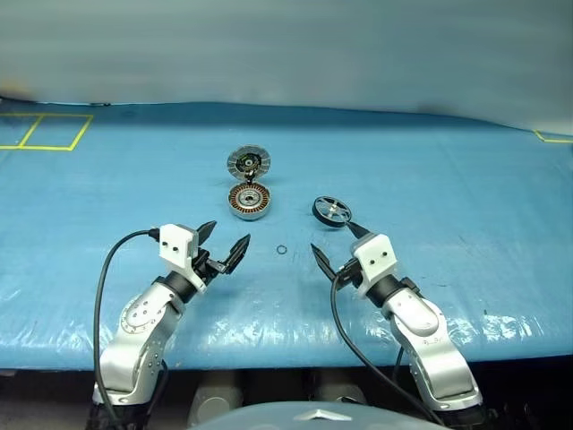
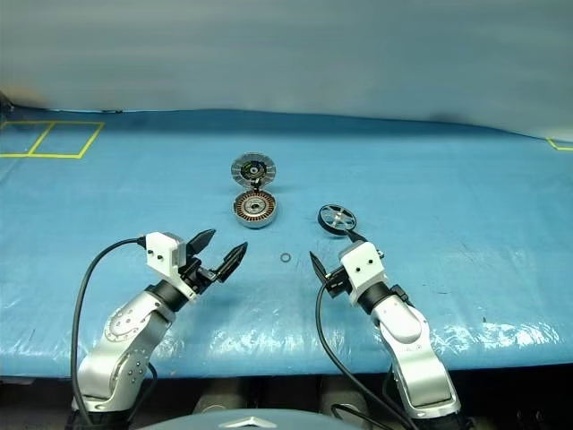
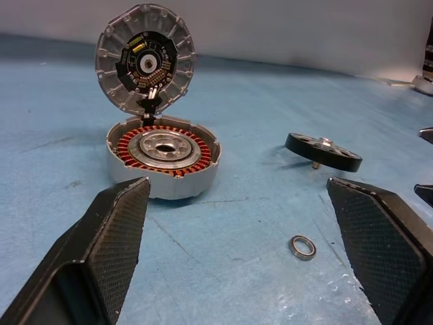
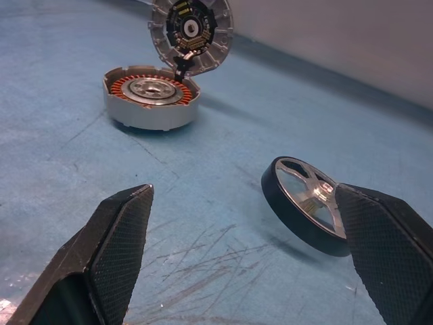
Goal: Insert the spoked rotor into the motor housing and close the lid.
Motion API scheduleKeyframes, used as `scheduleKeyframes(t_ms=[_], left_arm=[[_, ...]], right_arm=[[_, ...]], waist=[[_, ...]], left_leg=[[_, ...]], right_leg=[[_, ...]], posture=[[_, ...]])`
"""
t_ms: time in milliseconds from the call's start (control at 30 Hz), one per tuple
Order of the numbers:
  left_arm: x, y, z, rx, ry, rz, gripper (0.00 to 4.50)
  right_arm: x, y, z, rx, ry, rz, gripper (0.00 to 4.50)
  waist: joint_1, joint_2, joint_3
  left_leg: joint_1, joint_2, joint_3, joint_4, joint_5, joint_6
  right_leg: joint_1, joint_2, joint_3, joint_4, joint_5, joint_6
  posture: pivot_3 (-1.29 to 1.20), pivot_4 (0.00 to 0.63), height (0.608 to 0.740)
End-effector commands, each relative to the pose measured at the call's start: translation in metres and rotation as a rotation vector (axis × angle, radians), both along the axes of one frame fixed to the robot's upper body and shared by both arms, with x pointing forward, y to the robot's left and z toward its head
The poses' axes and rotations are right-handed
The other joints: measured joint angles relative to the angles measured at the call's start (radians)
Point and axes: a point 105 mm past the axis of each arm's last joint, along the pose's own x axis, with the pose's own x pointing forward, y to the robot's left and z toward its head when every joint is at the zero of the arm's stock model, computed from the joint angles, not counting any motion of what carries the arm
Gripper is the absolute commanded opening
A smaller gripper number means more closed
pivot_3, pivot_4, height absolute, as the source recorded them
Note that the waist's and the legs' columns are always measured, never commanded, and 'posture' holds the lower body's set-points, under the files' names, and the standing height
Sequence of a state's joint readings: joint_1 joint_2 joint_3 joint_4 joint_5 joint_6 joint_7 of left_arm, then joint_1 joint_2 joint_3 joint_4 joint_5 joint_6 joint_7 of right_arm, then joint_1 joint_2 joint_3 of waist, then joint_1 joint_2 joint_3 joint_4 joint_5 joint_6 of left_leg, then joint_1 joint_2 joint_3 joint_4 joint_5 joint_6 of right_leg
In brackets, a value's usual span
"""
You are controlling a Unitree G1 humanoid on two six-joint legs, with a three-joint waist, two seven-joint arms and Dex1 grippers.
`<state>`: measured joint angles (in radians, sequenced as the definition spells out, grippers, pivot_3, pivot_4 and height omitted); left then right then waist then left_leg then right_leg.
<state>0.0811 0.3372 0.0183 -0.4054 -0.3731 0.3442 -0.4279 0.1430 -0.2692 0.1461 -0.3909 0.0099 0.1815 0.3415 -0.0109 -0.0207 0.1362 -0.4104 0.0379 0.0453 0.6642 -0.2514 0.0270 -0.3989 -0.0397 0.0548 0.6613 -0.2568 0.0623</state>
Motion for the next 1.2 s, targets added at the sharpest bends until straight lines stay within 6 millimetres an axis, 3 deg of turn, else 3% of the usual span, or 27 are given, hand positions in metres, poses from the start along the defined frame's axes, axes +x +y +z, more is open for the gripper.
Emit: scheduleKeyframes(t_ms=[33, 133, 300, 400, 533, 700, 933, 1200], left_arm=[[0.016, 0.013, 0.037, 0.141, -0.143, -0.025, 4.46], [0.037, 0.018, 0.054, 0.441, -0.223, -0.125, 4.46], [0.069, 0.012, 0.031, 0.978, -0.197, -0.436, 4.46], [0.09, 0.009, 0.027, 1.169, -0.16, -0.576, 4.46], [0.105, -0.008, 0.029, 1.258, -0.132, -0.75, 4.46], [0.13, -0.018, 0.024, 1.27, -0.067, -0.749, 4.46], [0.13, -0.018, 0.007, 1.349, 0.045, -0.845, 4.46], [0.132, -0.029, 0.002, 1.332, 0.057, -0.85, 4.46]], right_arm=[[0.001, 0.005, 0.009, 0.016, -0.041, 0.012, 4.5], [0.003, 0.007, 0.008, 0.021, -0.045, 0.011, 4.5], [0.005, 0.01, 0.009, 0.033, -0.057, 0.007, 4.5], [0.003, 0.01, 0.008, 0.026, -0.065, -0.002, 4.5], [-0.003, -0.001, 0.005, 0.041, -0.059, -0.086, 4.5], [-0.017, -0.006, -0.003, 0.049, -0.037, -0.151, 4.5], [-0.027, -0.017, -0.006, 0.06, -0.031, -0.244, 4.5], [-0.029, -0.021, -0.007, 0.045, -0.034, -0.27, 4.5]], waist=[[0.001, 0.0, 0.0], [0.0, 0.0, 0.0], [0.002, 0.001, 0.001], [0.003, 0.001, 0.001], [0.002, 0.0, 0.001], [-0.004, 0.0, 0.001], [-0.01, 0.0, 0.002], [0.0, -0.001, 0.001]], left_leg=[[0.0, 0.0, -0.001, 0.0, 0.0, -0.001], [0.001, 0.0, -0.001, 0.0, 0.001, -0.001], [0.001, -0.001, 0.001, -0.001, 0.001, -0.001], [-0.001, -0.002, 0.003, -0.002, 0.001, -0.001], [-0.007, 0.0, 0.002, -0.001, 0.001, -0.001], [-0.011, -0.001, 0.002, -0.001, 0.001, -0.001], [-0.014, 0.0, 0.002, 0.0, 0.0, 0.0], [-0.014, 0.0, 0.002, 0.003, 0.0, 0.0]], right_leg=[[0.0, 0.0, 0.0, 0.0, 0.0, 0.0], [0.001, 0.001, 0.0, 0.001, 0.0, 0.0], [0.0, 0.001, 0.001, -0.001, 0.0, 0.0], [-0.001, 0.002, 0.0, -0.002, 0.0, 0.0], [-0.006, 0.004, -0.001, -0.001, 0.002, 0.005], [-0.01, 0.004, 0.0, -0.001, 0.001, 0.006], [-0.013, 0.004, 0.0, 0.0, 0.001, 0.007], [-0.012, 0.004, 0.0, 0.001, 0.002, 0.008]], posture=[[0.0, 0.15, 0.74], [0.0, 0.15, 0.74], [0.0, 0.15, 0.74], [0.0, 0.15, 0.74], [0.0, 0.15, 0.74], [0.0, 0.15, 0.74], [0.0, 0.15, 0.74], [0.0, 0.15, 0.74]])
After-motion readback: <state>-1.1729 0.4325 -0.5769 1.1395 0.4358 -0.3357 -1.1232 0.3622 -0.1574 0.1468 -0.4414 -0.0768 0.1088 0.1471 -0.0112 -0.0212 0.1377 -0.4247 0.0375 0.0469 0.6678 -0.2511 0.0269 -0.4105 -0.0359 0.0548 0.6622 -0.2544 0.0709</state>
